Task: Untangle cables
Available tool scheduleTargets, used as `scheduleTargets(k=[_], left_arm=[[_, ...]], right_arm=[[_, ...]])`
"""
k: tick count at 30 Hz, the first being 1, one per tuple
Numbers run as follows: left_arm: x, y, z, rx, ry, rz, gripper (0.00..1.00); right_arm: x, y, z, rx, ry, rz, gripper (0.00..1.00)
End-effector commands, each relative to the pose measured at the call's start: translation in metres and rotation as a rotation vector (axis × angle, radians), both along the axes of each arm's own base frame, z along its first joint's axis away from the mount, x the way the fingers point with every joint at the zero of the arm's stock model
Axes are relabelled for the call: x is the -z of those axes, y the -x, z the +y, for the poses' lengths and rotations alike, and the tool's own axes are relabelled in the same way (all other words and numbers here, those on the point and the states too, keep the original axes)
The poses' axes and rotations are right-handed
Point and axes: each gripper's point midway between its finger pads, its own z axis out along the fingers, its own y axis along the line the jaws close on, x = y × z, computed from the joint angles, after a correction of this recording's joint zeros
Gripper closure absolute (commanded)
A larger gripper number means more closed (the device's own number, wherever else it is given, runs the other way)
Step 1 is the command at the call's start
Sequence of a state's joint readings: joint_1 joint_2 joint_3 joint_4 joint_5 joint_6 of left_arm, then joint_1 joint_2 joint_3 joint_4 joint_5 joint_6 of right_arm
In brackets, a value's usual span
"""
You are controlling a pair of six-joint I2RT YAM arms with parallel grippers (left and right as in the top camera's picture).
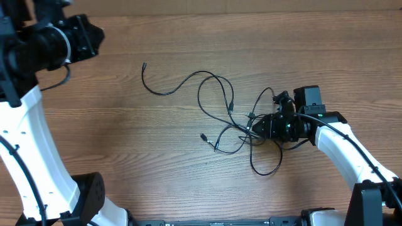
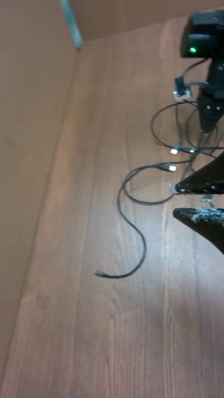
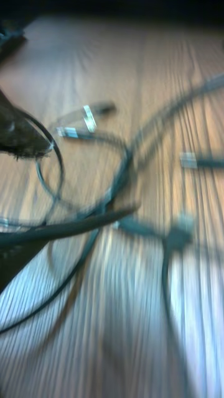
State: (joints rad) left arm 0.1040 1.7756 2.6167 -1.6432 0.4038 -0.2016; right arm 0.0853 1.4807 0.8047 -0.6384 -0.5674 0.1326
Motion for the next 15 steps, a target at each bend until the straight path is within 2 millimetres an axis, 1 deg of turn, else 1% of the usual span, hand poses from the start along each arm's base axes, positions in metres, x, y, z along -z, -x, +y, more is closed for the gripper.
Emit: scheduleTargets(k=[1,3,4,6,7,9,11,15], left_arm=[[0.005,0.005,-0.015,0.038,-0.084,0.010,0.91],[0.012,0.005,-0.024,0.061,-0.099,0.034,0.91],[0.019,0.004,-0.033,0.088,-0.120,0.053,0.92],[0.024,0.002,-0.042,0.114,-0.140,0.062,0.96],[0.025,0.001,-0.046,0.123,-0.152,0.065,0.96],[0.027,0.002,-0.050,0.122,-0.185,0.066,0.96],[0.029,0.002,-0.052,0.116,-0.207,0.068,0.96],[0.034,0.003,-0.059,0.120,-0.235,0.082,0.96]], right_arm=[[-0.026,0.003,0.028,-0.171,-0.180,-0.104,0.71],[-0.027,0.001,0.028,-0.171,-0.179,-0.116,0.77],[-0.025,-0.004,0.025,-0.146,-0.160,-0.121,0.83],[-0.020,-0.014,0.016,-0.063,-0.113,-0.104,0.83],[-0.019,-0.020,0.010,-0.011,-0.090,-0.099,0.85],[-0.025,-0.028,0.004,0.043,-0.102,-0.107,0.89],[-0.043,-0.031,0.008,0.028,-0.178,-0.142,0.90],[-0.093,-0.025,0.023,-0.099,-0.351,-0.269,0.91]])
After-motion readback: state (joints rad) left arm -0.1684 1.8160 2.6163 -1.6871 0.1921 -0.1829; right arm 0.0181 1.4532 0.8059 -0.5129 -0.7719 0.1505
